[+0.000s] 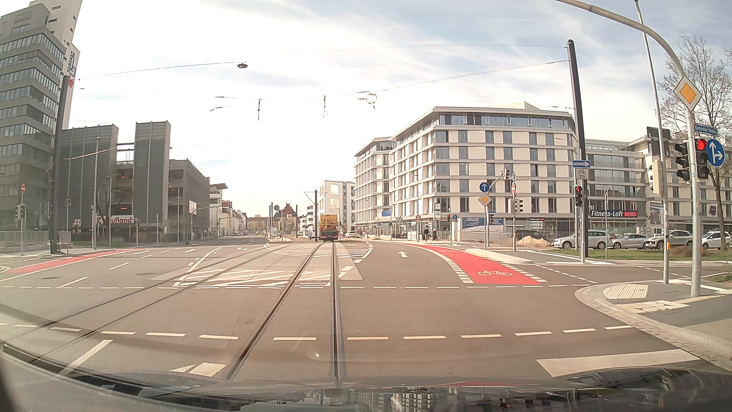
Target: Follow the waypoints while adhering to traffic rules and regulations
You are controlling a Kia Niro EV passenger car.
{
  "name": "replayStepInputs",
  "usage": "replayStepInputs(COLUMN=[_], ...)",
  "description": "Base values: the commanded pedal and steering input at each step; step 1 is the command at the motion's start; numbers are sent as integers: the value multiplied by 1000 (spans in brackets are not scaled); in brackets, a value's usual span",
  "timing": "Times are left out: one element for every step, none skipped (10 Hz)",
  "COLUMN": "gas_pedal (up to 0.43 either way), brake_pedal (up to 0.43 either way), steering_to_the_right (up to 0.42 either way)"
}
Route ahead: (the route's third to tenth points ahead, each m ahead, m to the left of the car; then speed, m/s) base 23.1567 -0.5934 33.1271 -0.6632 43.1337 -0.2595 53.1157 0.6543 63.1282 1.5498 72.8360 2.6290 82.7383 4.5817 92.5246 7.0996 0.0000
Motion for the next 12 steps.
replayStepInputs(gas_pedal=[0, 0, 0, 0, 0, 0, 0, 0, 0, 0, 0, 0], brake_pedal=[201, 201, 201, 201, 201, 201, 201, 201, 201, 201, 201, 201], steering_to_the_right=[65, 66, 65, 65, 65, 66, 65, 66, 65, 66, 65, 65])
